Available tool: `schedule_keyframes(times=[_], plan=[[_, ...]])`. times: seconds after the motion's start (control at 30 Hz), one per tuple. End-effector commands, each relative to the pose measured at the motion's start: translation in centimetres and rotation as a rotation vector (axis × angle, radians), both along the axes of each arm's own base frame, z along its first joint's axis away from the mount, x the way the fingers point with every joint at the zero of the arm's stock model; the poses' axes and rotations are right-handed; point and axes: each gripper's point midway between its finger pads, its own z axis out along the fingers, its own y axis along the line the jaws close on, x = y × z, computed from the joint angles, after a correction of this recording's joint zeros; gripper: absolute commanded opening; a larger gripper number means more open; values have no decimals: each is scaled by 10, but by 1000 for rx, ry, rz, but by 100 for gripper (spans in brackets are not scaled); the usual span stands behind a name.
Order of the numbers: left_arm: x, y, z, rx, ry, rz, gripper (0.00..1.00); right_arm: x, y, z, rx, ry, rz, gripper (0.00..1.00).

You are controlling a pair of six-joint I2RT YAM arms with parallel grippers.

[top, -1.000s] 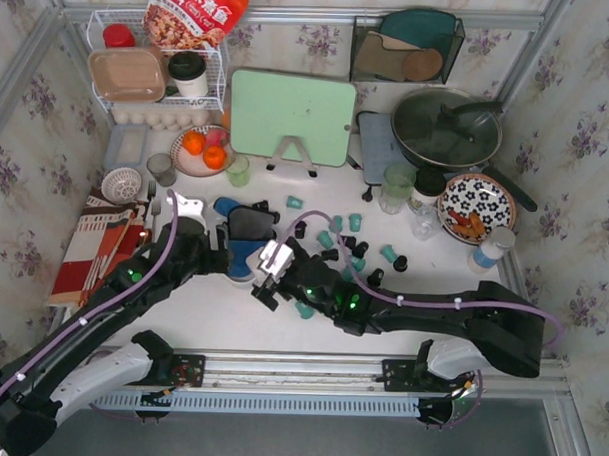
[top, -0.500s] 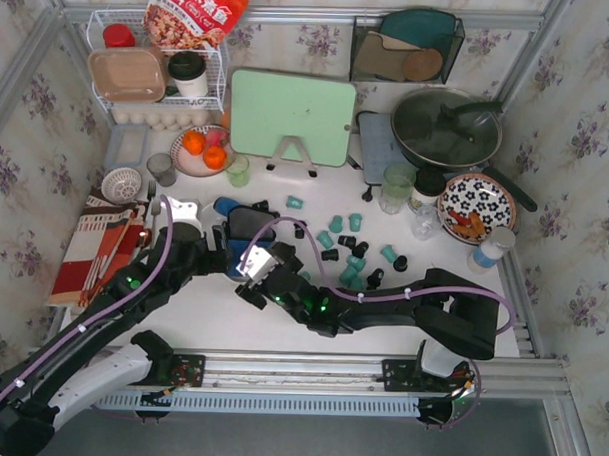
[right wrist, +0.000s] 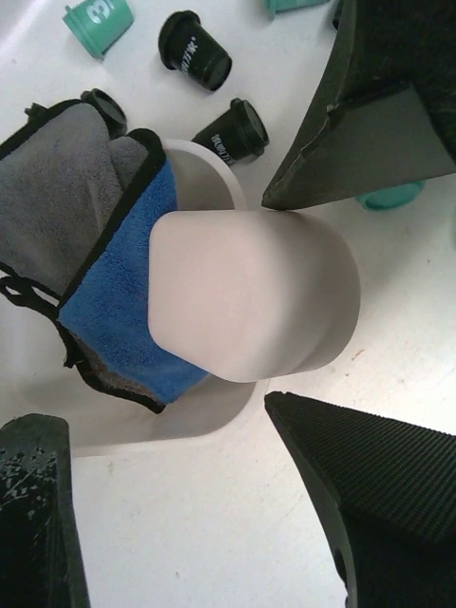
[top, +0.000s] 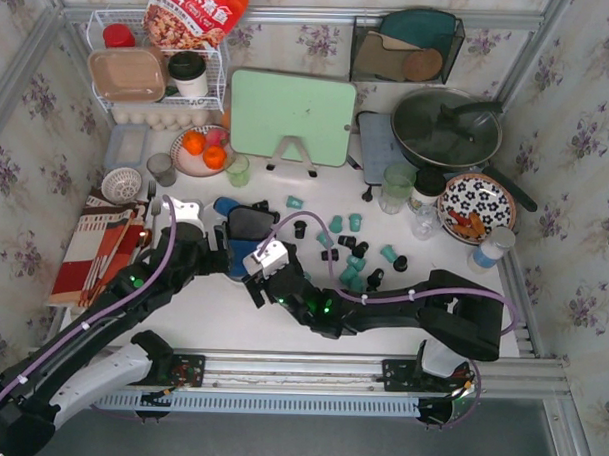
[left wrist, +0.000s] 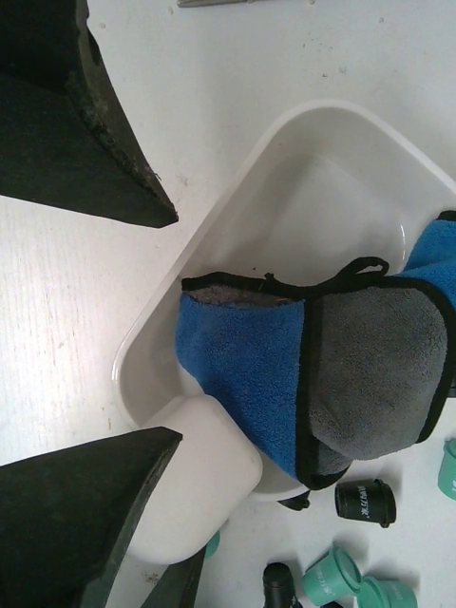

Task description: Mix the coffee capsules in the storage basket

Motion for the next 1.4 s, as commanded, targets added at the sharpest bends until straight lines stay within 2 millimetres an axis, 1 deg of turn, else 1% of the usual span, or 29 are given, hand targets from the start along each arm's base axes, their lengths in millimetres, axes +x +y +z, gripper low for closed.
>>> schedule_keyframes(times=[0.0,0.07,0.3,0.37,0.4,0.43,0.5,0.57,0.63,0.73,0.83,0.93,1.03,1.13,1.23,1.37], plan=[[5,-4,5,-29,-23,10,89,-5,4,5,83,59,-14,82],[5,-4,6,-33,-25,12,89,-7,3,6,84,70,-13,79],[7,-8,11,-55,-35,8,89,-8,-3,20,119,70,-22,67],[7,-8,12,-57,-37,7,89,-8,-4,24,126,67,-24,66],[7,-9,13,-58,-37,5,89,-8,-4,25,128,66,-23,67],[7,-9,13,-58,-36,4,89,-8,-3,26,130,67,-24,70],[8,-9,13,-59,-37,5,89,-7,-2,25,130,78,-33,84],[8,-9,13,-61,-35,6,89,-7,2,22,132,94,-38,93],[7,-9,13,-63,-33,6,89,-6,4,16,130,107,-52,96],[6,-8,13,-63,-34,7,89,-2,6,7,120,110,-79,96],[5,-7,14,-66,-39,9,89,1,9,0,109,106,-92,91],[5,-6,15,-66,-42,10,89,2,11,-1,114,103,-89,84],[4,-6,14,-64,-39,9,89,1,11,-1,112,104,-83,71],[4,-6,13,-63,-38,11,89,1,9,1,113,103,-91,55],[4,-5,12,-61,-37,13,89,1,7,6,114,101,-95,53],[5,-6,15,-66,-43,12,89,4,-1,22,80,96,-120,50]])
